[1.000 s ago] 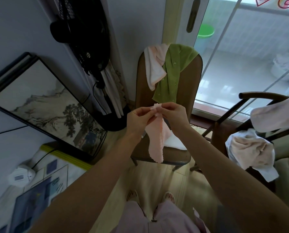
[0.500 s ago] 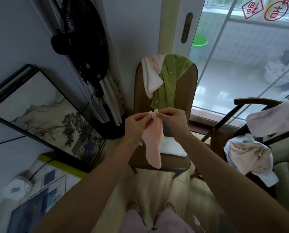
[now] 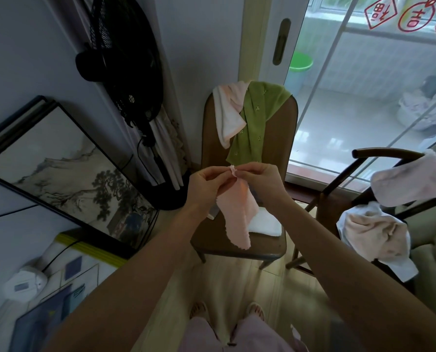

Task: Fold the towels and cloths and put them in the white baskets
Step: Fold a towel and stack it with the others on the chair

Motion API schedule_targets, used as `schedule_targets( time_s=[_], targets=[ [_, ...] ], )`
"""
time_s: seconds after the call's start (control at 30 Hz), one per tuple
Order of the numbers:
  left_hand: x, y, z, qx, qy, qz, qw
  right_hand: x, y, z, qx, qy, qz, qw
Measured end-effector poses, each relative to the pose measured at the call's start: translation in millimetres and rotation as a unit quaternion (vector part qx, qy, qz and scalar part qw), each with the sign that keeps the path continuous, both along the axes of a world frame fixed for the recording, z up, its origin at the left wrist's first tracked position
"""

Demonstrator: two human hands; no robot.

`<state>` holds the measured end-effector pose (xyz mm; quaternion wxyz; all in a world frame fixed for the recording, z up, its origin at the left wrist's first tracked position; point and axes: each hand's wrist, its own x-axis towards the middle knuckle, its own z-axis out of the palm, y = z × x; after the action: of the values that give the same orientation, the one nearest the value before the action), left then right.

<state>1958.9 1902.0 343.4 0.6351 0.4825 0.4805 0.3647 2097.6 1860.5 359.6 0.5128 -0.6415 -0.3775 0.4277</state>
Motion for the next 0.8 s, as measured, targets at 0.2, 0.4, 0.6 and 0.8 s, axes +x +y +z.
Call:
schedule_targets(
  time_s=[0.2, 0.4, 0.6, 0.8],
  targets=[
    [-2, 10, 6, 0.0, -0.043, -0.041, 0.998, 4, 0, 2, -0.002, 0.015, 0.025, 1.0],
    [0, 18, 17, 0.121, 0.085, -0.051, 0.988, 9, 1, 6, 0.025, 0.038, 0.024, 0.999],
    [3, 34, 40, 0.158, 0.108, -0.058, 0.98, 12, 1, 10, 0.022, 0.059, 0.006, 0.998],
    [14, 36, 54, 0.16, 0.085, -0.025, 0.983, 4, 11, 12, 0.06, -0.078, 0.009, 0.995]
  ],
)
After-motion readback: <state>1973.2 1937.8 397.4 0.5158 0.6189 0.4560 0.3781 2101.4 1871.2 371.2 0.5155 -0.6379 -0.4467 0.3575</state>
